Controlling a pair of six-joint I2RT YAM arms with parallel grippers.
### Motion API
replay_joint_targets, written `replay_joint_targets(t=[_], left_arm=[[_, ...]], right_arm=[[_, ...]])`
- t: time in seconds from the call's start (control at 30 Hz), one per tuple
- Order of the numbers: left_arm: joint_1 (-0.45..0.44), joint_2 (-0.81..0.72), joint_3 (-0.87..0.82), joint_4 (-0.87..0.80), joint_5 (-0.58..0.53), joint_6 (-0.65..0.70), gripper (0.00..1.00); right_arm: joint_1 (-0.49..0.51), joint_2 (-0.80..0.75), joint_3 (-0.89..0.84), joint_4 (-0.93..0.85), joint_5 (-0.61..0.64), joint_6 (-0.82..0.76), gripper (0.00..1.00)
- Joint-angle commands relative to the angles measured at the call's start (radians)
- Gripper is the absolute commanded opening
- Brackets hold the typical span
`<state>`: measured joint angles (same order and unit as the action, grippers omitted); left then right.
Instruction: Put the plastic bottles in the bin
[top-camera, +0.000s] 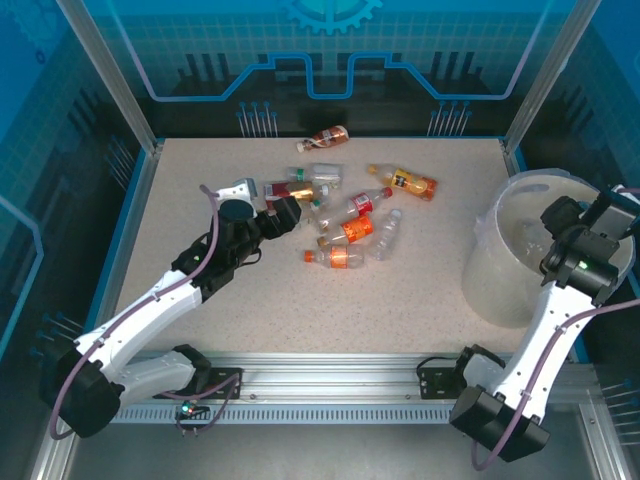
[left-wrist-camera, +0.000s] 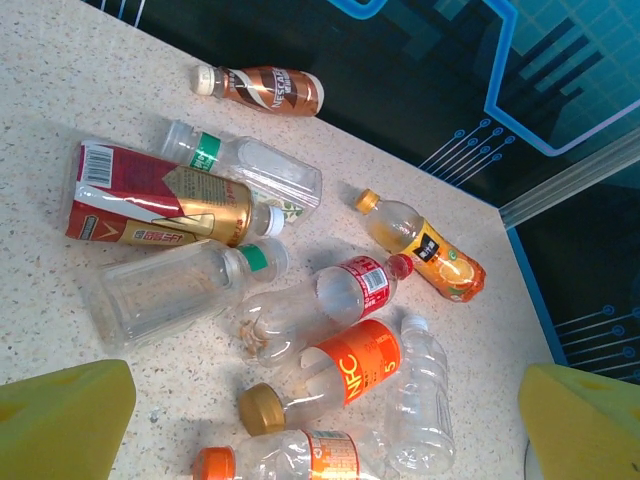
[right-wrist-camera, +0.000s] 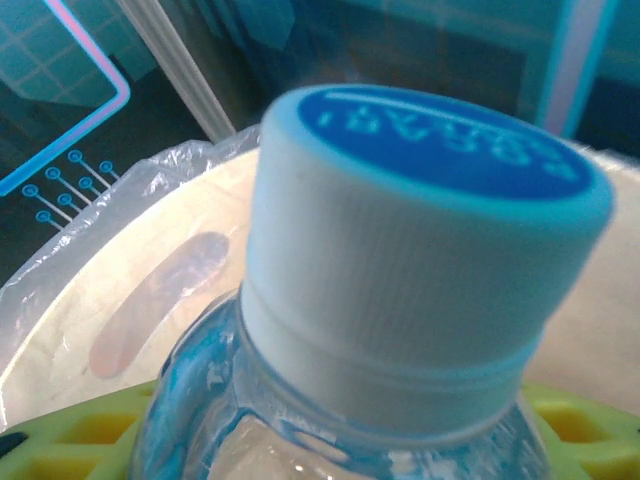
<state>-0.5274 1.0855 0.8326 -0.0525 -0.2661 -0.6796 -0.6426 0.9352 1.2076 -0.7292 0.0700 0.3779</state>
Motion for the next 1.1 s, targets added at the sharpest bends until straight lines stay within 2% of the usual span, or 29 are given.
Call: replay_joint_targets(t=[0.0,0.07,0.27,0.47,0.7,1.07], left_arm=[[0.015,-0.007,-0.012,-0.021,-0.019,-0.020,0.99],[0.018,-0.004,-0.012,-0.023,-0.018,-0.024,0.99],[0.023,0.009,-0.011,-0.029,-0.007,-0.038,0.99],[0.026,0.010,-0.011,-0.051,-0.007,-0.044,0.99],[0.032,0.020,-0.009,-0.073,-0.012,-0.056,0.99],[0.039,0.046,-0.001,-0.110,-0.014,-0.076,0.99]], right_arm=[[-0.015,0.018,-0.027,0.052,-0.075,0.070,0.48],[-0.015,0.027,-0.048,0.082,-0.088,0.103,0.54],[-0.015,0.062,-0.088,0.165,-0.151,0.182,0.61],[-0.016,0.096,-0.100,0.164,-0.178,0.200,0.77],[-0.015,0.094,-0.089,0.130,-0.166,0.185,0.90],[0.008,0.008,-0.021,0.039,-0.140,0.150,1.00]])
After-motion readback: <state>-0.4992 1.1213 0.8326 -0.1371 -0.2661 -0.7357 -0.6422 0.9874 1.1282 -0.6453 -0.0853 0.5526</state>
